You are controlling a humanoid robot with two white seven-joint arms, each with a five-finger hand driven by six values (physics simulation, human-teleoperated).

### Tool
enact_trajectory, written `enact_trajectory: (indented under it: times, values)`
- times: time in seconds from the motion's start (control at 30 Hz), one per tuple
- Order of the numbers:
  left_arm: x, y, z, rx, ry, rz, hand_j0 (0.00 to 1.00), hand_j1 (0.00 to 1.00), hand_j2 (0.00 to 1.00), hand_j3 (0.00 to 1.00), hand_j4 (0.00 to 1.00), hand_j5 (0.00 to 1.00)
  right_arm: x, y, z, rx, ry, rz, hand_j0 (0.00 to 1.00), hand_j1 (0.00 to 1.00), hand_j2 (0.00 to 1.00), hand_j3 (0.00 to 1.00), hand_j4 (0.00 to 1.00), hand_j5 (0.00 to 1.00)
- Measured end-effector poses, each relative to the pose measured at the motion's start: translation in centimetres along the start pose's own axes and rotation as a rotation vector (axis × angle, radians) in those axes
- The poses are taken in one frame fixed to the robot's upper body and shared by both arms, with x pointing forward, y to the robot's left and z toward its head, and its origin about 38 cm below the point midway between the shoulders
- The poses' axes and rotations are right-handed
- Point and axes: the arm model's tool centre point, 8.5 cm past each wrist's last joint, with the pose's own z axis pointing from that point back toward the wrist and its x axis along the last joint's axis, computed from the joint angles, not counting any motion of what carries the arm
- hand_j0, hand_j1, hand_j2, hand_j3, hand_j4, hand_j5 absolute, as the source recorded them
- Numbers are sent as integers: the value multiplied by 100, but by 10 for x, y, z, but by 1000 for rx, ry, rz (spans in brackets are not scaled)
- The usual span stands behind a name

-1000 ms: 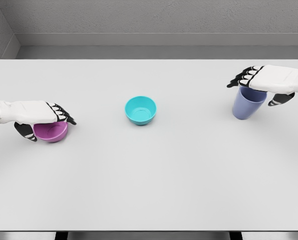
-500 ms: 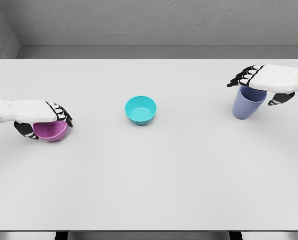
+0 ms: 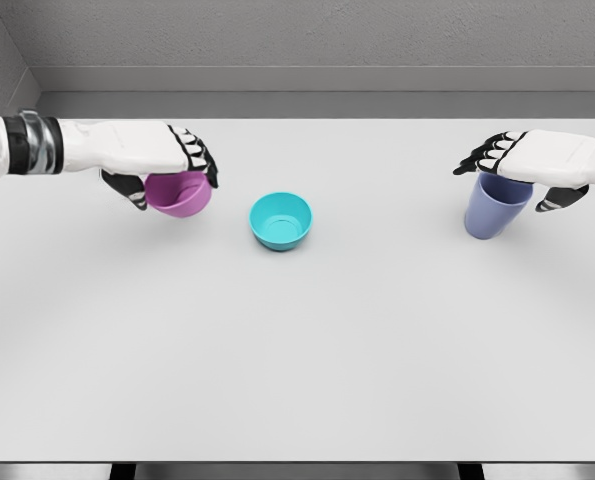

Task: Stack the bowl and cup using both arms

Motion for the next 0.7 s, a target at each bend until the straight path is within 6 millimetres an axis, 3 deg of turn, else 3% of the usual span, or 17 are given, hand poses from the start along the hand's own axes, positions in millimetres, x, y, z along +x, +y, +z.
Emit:
enact_trajectory:
  times: [0.27,0.43,0.7]
  values:
    - [21,35,-35,67,-82,-46,62,62,62,62,62,62,0,-1,0,-4,-1,1,100,100,100,100,100,100]
    - [39,42,-59,66,-144,-54,62,62,62,62,62,62,1,-1,-2,-5,-4,-1,100,100,100,100,100,100]
    - [52,47,-78,62,-177,-79,62,62,62,62,62,62,2,2,-4,-1,-7,-7,100,100,100,100,100,100]
